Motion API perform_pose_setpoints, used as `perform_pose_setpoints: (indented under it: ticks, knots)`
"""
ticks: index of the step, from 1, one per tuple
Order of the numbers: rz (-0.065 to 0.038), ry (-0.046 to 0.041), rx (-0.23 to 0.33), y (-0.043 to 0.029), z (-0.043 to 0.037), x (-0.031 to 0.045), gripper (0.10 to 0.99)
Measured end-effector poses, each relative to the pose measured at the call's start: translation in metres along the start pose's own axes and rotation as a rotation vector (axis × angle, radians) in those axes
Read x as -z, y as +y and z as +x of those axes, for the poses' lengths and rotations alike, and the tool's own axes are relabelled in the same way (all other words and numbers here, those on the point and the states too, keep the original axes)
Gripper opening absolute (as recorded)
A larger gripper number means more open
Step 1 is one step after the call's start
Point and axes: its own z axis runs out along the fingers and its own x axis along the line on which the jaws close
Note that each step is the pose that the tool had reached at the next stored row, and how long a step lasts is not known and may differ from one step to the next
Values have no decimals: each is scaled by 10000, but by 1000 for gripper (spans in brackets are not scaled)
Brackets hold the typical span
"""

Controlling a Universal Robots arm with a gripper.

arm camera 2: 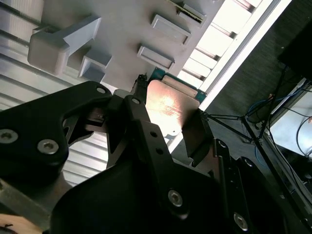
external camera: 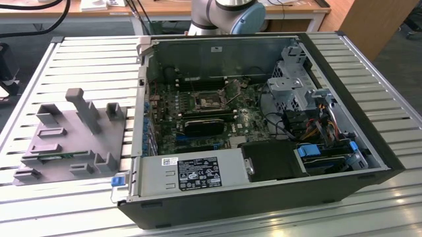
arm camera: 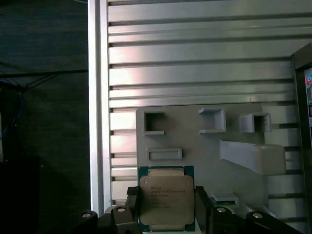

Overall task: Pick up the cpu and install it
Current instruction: 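Pick up the cpu and move it towards the insertion slot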

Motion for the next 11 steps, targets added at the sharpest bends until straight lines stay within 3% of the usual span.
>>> perform_pose_setpoints:
  ticks: [11]
  knots:
    - [0,0,0,5,1,61,541]
